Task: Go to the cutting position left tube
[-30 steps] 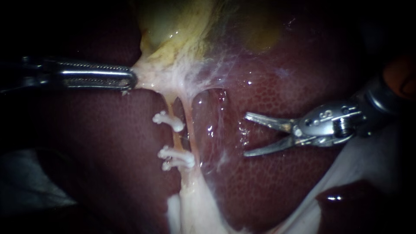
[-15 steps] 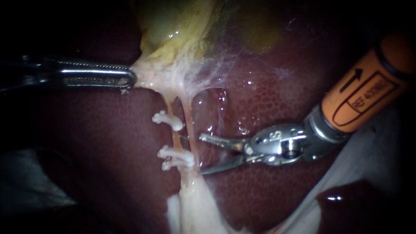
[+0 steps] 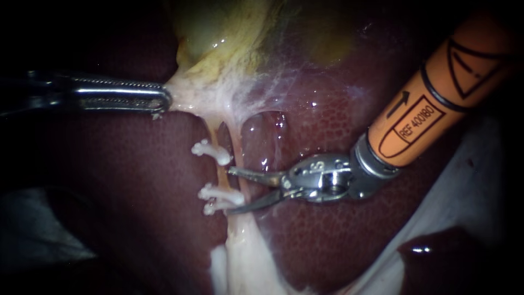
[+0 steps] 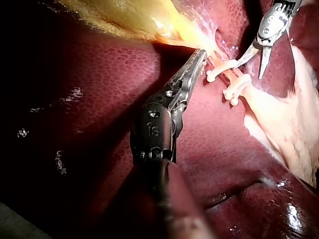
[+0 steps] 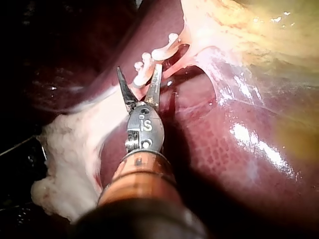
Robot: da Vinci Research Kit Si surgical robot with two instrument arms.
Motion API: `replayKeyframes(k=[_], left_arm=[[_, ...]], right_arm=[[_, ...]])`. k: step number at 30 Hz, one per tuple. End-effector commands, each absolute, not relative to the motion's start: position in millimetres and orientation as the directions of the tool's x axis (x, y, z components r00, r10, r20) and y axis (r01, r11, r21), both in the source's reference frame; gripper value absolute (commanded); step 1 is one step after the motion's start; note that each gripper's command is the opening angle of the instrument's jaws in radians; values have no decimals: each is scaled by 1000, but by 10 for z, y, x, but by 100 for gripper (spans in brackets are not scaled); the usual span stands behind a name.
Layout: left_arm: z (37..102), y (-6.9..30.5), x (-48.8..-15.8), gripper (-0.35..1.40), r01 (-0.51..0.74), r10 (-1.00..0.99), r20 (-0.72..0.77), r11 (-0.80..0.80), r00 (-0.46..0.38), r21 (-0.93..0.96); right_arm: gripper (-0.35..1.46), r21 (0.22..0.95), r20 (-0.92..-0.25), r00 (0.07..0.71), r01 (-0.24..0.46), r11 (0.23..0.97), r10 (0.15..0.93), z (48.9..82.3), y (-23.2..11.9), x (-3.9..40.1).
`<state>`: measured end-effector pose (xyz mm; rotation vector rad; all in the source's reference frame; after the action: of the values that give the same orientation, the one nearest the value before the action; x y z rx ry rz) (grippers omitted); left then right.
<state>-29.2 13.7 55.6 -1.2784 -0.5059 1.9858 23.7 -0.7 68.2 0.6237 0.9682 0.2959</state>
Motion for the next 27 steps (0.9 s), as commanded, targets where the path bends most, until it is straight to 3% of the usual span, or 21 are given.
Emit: replayKeyframes(k=[1,10,21,27], left_arm=[[555,137,-292,-35,-352,740,-621,-671,-258,-652],[555,137,-291,-35,-352,740,-621,-671,-258,-653],[555,137,-291,-35,-352,740,-621,-671,-258,-652],[555,137,-292,-35,-353,740,-621,-671,-258,-652]], right_arm=[[140,613,-674,547,39,789,497,685,-7,237],[140,616,-675,558,64,785,484,697,-7,252],[130,604,-734,502,177,777,457,700,-6,273],[129,607,-740,491,192,771,460,706,-8,292]])
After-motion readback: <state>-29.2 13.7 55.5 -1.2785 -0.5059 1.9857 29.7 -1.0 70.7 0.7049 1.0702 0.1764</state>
